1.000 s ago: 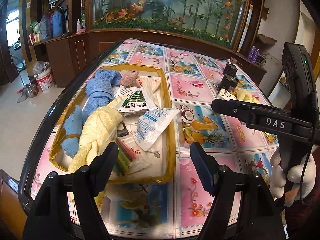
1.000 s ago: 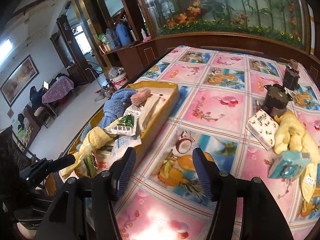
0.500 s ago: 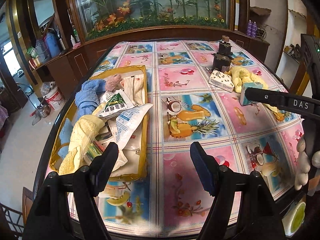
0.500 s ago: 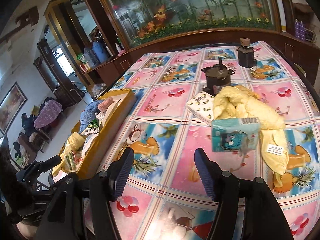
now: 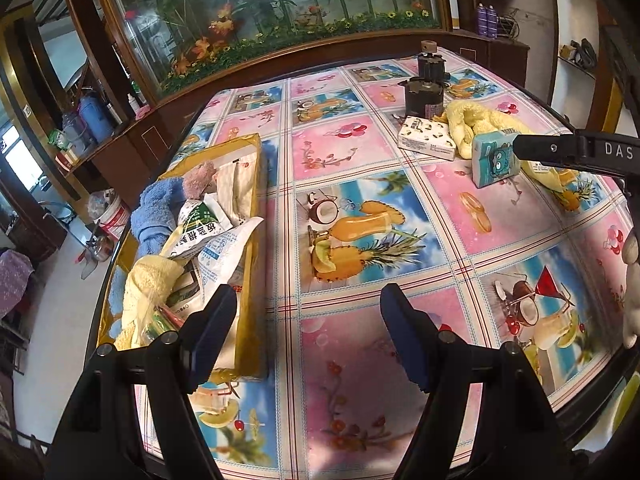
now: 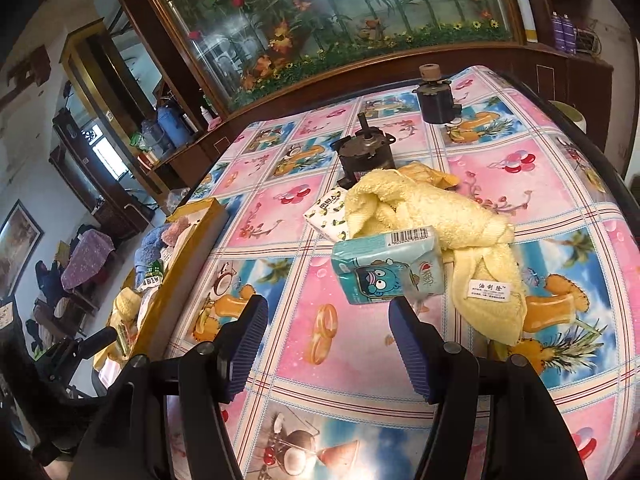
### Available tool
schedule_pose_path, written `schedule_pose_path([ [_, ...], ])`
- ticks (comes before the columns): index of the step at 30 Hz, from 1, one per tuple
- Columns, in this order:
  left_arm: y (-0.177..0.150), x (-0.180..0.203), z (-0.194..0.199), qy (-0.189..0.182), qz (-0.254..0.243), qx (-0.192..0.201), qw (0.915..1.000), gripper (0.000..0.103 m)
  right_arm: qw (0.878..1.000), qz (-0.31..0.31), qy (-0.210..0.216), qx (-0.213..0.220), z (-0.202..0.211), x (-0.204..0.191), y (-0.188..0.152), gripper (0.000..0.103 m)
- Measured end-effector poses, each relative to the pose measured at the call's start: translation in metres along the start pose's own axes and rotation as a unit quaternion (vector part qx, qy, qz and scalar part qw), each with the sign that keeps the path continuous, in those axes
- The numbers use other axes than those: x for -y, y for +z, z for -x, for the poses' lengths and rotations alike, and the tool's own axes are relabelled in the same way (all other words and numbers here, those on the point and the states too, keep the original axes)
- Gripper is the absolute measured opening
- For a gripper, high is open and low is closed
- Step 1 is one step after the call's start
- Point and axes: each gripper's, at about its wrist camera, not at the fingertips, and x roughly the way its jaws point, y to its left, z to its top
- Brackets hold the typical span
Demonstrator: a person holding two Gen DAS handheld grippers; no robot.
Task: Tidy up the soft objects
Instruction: 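Move both tools back toward the remaining items beside the tissue pack, then grasp the white lemon-printed tissue pack with the left tool while the right tool grasps the blue-green cartoon tissue pack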
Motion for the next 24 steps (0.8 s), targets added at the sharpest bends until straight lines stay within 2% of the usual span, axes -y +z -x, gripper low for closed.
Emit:
schedule_pose_path([
  [13,0.015,0.041,-0.029,-0.024,-0.036,-0.018,0.9989,0.074,1.0,-0.023,-0.006,0.009,0.001,0.021,0.015,0.066],
  [22,0.011,0.054,-0.058,-0.042,-0.041,-0.045,0.9972,0.074,1.0,-0.001,-0.025,0.005,-0.006,0.011,0.031,0.067],
  [24,0.01,0.052,-0.062,-0.047,-0.036,-0.045,0.9973,0.078,1.0,0.009,-0.028,-0.001,-0.012,0.004,0.036,0.067],
])
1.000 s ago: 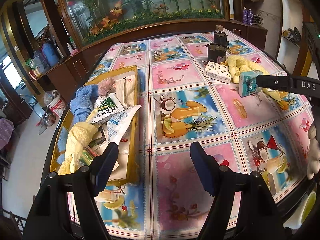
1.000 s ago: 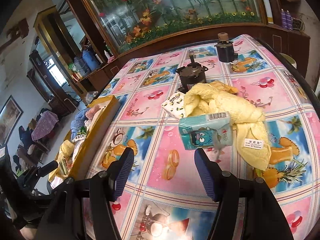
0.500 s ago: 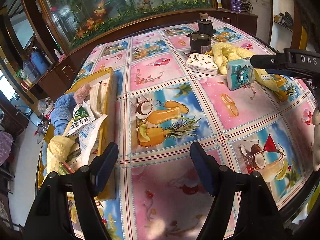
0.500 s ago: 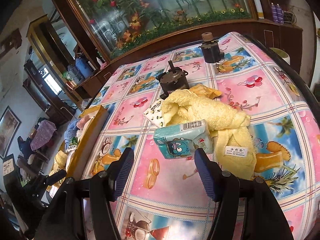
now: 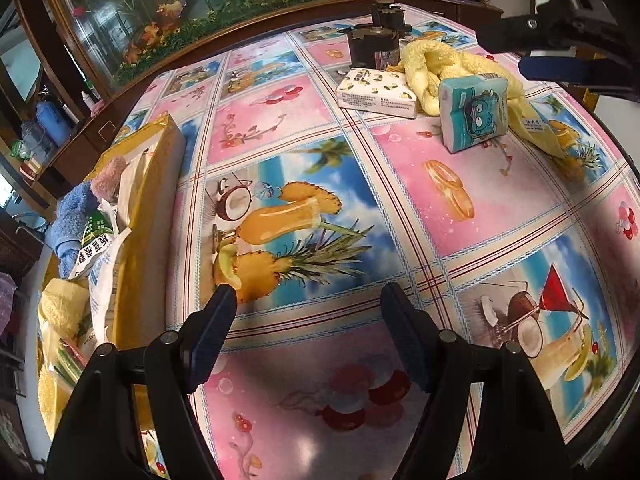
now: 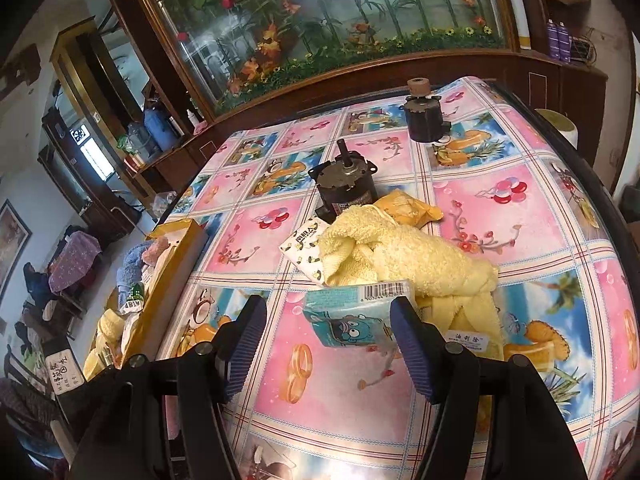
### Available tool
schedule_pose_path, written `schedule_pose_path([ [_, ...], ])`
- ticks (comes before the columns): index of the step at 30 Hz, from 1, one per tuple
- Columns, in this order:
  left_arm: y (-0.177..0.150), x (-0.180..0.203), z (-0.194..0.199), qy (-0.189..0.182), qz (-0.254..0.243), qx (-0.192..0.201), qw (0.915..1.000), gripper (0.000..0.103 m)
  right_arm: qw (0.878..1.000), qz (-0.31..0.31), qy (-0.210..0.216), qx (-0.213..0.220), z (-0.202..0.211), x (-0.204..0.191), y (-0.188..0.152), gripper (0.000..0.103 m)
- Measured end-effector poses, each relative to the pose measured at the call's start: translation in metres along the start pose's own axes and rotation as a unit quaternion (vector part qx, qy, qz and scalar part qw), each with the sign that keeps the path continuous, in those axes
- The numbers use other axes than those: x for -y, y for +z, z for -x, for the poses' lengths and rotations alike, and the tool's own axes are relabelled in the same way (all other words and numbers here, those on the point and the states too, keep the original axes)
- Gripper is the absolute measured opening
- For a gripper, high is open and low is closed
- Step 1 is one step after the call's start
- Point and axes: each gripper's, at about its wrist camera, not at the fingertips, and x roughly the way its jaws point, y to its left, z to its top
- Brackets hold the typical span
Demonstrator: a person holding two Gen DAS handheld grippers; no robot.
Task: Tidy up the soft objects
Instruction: 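Grasp the white lemon-printed tissue pack with the left tool while the right tool grasps the blue-green cartoon tissue pack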
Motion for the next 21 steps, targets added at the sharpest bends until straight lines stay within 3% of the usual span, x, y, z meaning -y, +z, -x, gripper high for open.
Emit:
schedule_pose_path([
  [8,-0.003,-0.023,-0.012,-0.072,0.062,-0.012,0.9954,0.091,0.998,0.057,-0.033,-0.014,-0.029,-0.032,0.038,0.068],
  [9,-0.004,-0.028,-0.015,-0.084,0.074,-0.016,0.9936,0.097,0.997,0.058,-0.034,-0.023,-0.038,-0.034,0.044,0.068],
  [11,-0.004,-0.025,-0.018,-0.085,0.064,-0.013,0.9943,0.103,0.996,0.06,-0.038,-0.047,-0.058,-0.037,0.056,0.068],
  [17,-0.004,-0.025,-0.016,-0.089,0.061,-0.013,0.9941,0.103,0.989,0.091,-0.037,-0.108,-0.113,-0.054,0.077,0.068],
  [21,-0.004,-0.025,-0.016,-0.089,0.062,-0.013,0.994,0.103,0.979,0.123,-0.083,-0.138,-0.145,-0.06,0.077,0.068],
])
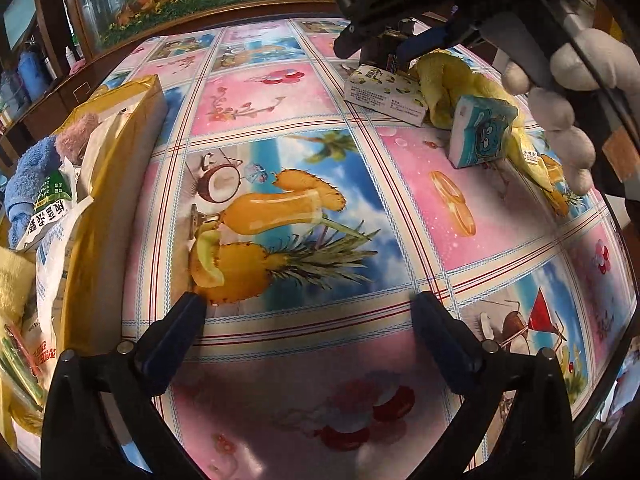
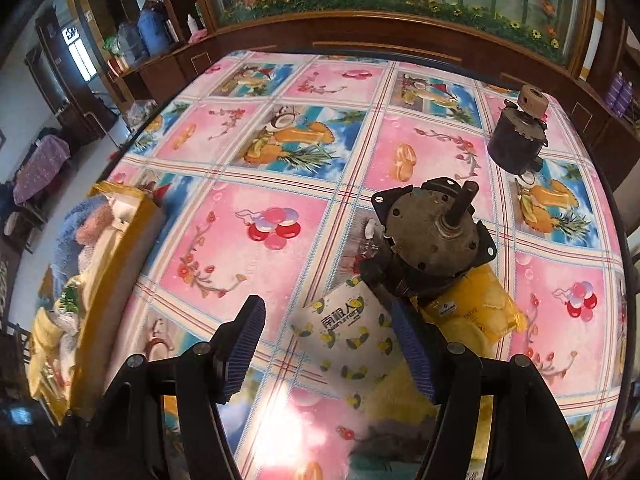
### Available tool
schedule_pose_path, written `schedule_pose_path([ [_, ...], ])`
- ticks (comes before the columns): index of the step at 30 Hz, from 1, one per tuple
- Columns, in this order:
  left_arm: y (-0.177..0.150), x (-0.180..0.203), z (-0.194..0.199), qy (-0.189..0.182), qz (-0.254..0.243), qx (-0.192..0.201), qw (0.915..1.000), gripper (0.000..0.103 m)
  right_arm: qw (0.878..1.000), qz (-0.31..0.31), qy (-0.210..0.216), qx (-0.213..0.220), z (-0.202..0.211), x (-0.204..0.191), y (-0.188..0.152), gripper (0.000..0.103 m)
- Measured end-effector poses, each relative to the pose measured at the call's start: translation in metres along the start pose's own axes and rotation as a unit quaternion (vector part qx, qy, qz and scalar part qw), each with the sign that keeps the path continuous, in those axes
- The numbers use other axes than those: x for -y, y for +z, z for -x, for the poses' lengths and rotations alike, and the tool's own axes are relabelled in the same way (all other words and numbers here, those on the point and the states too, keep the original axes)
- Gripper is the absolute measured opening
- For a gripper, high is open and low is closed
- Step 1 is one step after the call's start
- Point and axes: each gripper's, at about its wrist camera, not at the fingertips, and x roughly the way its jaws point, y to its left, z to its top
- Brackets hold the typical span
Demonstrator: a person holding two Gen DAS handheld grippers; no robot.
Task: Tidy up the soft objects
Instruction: 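Grasp the white lemon-printed tissue pack with the left tool while the right tool grasps the blue-green cartoon tissue pack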
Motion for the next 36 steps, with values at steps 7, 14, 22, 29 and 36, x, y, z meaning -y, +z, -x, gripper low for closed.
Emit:
schedule_pose_path([
  [7,0.001,-0.001,-0.002,0.001,0.002,0.0,1.0,0.103,0.998,-0.001,0.053,-0.045,-0.012,-0.014,-0.011,0.072],
  [14,0.002,-0.001,-0.002,0.001,0.002,0.0,1.0,0.103,0.961,-0.07,0.263,-0.044,0.045,-0.009,-0.051,0.07],
  [22,0.001,-0.003,0.002,-0.026,0.003,0.007,0.9996,0.103,0.989,-0.095,0.095,0.062,0.107,0.058,-0.103,0.073],
  [29,0.028,-0.007,0.033,-0.067,-0.001,0.04,0.997,0.103,0.986,-0.13,0.086,0.053,0.09,0.093,-0.131,0.073],
  [36,0.064,-0.013,-0.012,-0.07,-0.01,0.004,0.9975,0.103,0.976,-0.161,0.114,0.092,0.076,0.091,-0.12,0.074],
])
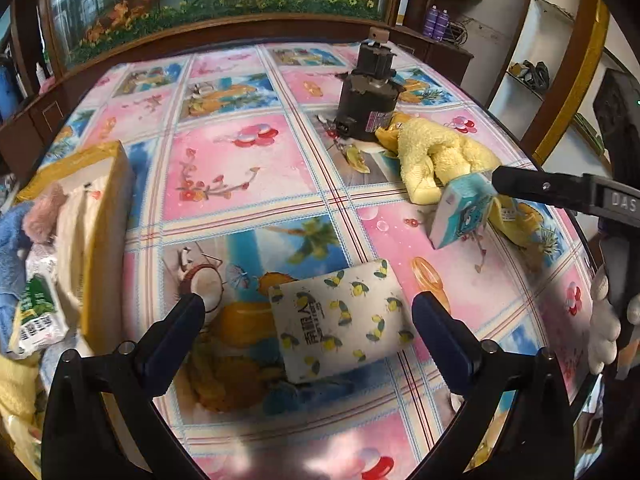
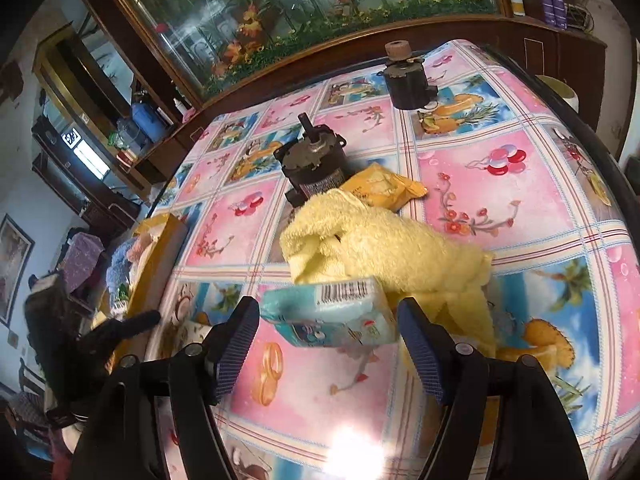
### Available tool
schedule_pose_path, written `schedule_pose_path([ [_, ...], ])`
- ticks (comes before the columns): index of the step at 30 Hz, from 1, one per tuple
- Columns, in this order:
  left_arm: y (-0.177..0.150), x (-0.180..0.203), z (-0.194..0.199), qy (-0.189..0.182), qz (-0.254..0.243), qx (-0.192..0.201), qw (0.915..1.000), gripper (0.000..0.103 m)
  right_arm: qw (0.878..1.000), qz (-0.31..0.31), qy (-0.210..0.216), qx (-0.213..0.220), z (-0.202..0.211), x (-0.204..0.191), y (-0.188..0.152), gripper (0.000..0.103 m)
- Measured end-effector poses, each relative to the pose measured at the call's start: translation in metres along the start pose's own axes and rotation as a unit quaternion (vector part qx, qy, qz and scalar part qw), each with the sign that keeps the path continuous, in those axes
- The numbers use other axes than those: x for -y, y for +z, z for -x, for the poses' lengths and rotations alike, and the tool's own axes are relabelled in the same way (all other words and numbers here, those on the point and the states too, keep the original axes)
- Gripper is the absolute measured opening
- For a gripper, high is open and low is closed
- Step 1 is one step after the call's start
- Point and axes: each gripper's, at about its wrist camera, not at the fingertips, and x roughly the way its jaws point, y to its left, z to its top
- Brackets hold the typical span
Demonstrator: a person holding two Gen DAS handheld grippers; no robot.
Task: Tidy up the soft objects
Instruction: 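Grasp the white lemon-printed tissue pack with the left tool while the right tool grasps the blue-green cartoon tissue pack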
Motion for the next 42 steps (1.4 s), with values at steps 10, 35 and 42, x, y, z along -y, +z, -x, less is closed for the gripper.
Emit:
schedule_pose_path([
  [10,-0.038,0.025,0.02,-0.13,-0.045,-0.09,0.9864,0.103,0.98,-0.012,0.171,-0.106,0.006,-0.016,-0.026,0.076],
  [35,-0.022,0.045,-0.013,-0.012,-0.111,-0.003,0.9937,0.072,0.987,0.101,-0.1,-0.07,-0.078,-0.06,-0.007,0.079],
  [42,-0.032,0.028,0.012,-0.067,-0.042,0.002,0.9969,0.051,0.988,0.109,-0.081,-0.068,-0.055,-0.063,-0.023,0.003],
])
